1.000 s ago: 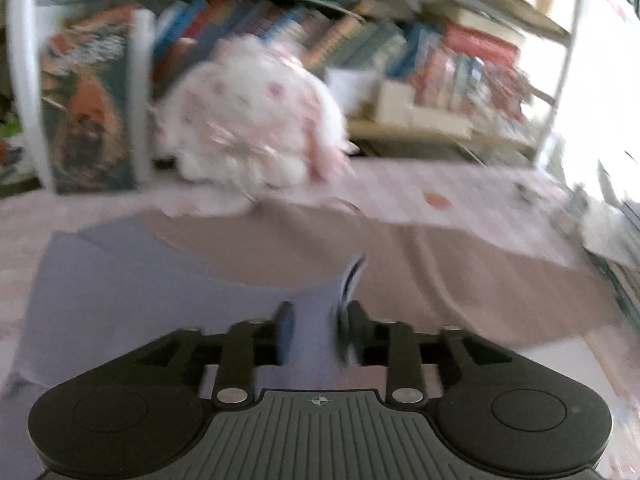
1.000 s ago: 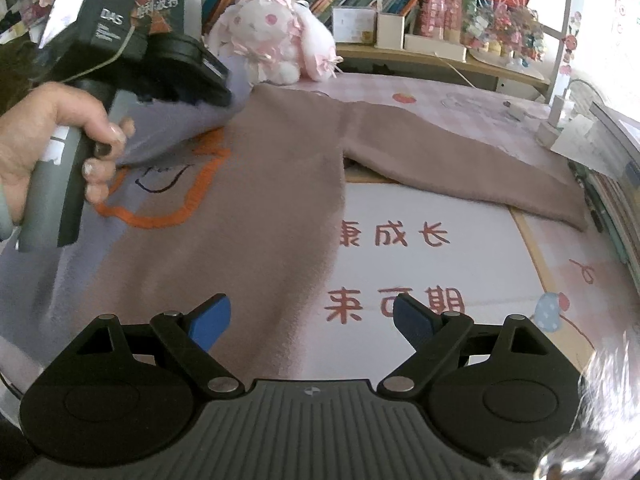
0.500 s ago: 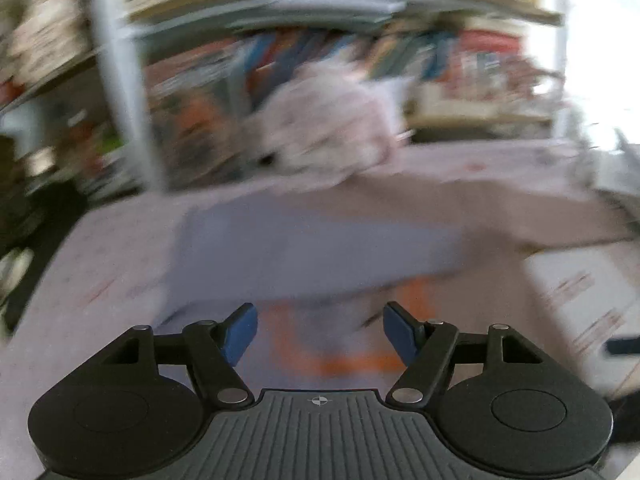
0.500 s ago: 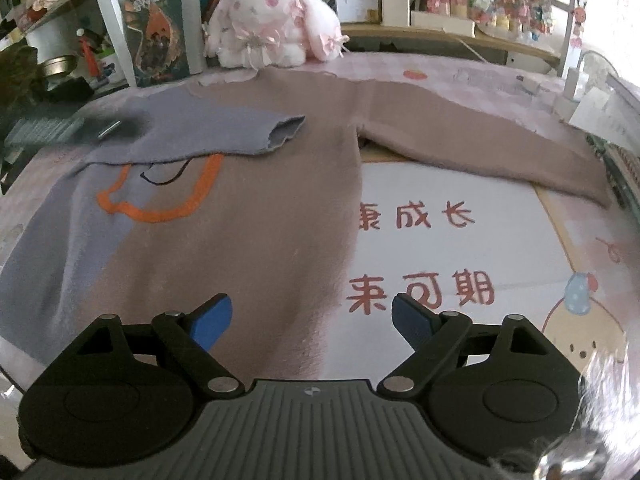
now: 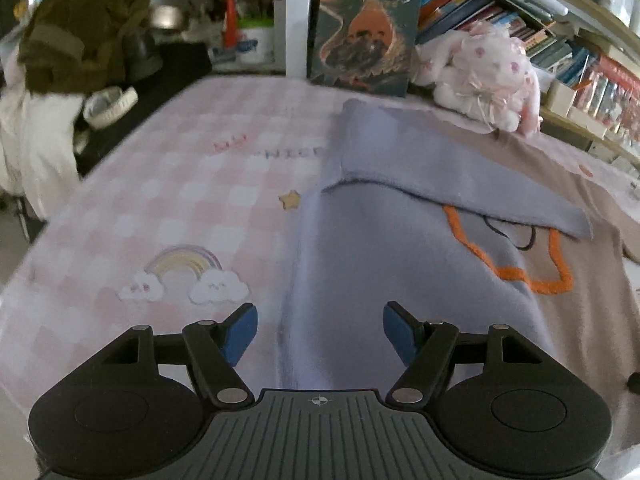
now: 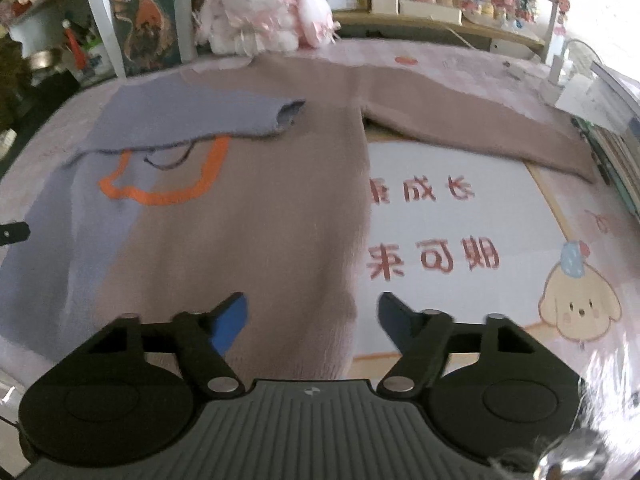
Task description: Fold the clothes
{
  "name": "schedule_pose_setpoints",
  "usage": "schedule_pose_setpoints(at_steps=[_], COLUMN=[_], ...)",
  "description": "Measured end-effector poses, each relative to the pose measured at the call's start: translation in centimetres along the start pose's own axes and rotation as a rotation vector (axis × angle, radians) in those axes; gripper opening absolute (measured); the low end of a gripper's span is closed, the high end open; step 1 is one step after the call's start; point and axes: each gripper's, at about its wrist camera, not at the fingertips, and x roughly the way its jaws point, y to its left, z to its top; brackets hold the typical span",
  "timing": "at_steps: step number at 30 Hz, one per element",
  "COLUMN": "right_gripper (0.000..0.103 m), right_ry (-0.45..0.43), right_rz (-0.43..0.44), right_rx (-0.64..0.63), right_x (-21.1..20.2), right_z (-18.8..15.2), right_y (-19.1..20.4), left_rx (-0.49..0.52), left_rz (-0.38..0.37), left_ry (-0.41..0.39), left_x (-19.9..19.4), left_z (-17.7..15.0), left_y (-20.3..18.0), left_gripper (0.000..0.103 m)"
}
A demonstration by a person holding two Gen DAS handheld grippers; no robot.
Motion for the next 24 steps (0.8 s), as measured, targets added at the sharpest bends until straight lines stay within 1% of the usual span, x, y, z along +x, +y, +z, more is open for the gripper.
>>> schedule_pose_setpoints(at_steps=[4,6,8,9,10,11,13,14,15,16,19,24], right_gripper=[0.049,0.045,0.042,0.039,0.036,0.035,0.024,0.022,0.017,0.014,0.013,0.013], right_ry=[0.023,0.027,0.024,0.023,0.022,0.022,0.019,0.018,0.016,0.016,0.015,0.006], right_rz=[-0.008,-0.015,-0.027,-0.03,-0.033,-0.035,-0.041,-0.038,-0.035,-0.034,-0.036,-0.021], right_rx=[0.063,0.089,0.099,0.104,0.109,0.113,0.118,0.122,0.126,0.126,0.11,0.072], right_x=[0.0,-0.1,-0.2,-0.2,-0.3,-0.3,-0.3,-0.4,-0.4,-0.4,-0.3,0.3], right_z=[-0.3,-0.4,-0.5,-0.5,-0.6,-0.6,-0.6,-0.7,-0.7,-0.7,-0.6,-0.3], right_y=[-0.2,-0.3,-0.3,-0.2,-0.2,-0.2,-0.2,-0.2,-0.2,-0.1,0.5,1.8], left_rx=[-0.019,-0.021,-0.024,-0.03,-0.038,-0.048,-0.069,-0.079,-0.082,-0.076,-0.044,-0.054], left_rz=[-0.045,-0.08,-0.113,-0.123,-0.133,-0.141,-0.158,-0.167,-0.171,-0.17,-0.145,-0.123], left_ry=[0.036,0.045,0.05,0.05,0.05,0.05,0.052,0.053,0.046,0.031,-0.02,-0.041], left_x=[0.5,0.7,0.8,0.8,0.8,0.9,0.9,0.9,0.9,0.7,0.2,0.2], left_z=[-0.3,-0.4,-0.5,-0.6,-0.6,-0.5,-0.4,-0.3,-0.3,-0.2,0.4,1.9], left_y=[0.8,0.9,0.9,0.8,0.9,1.1,1.5,1.7,1.9,2.1,2.7,4.1], left_gripper=[0.071,0.071,0.069,0.067,0.055,0.05,0.02,0.011,0.004,0.004,0.004,0.004])
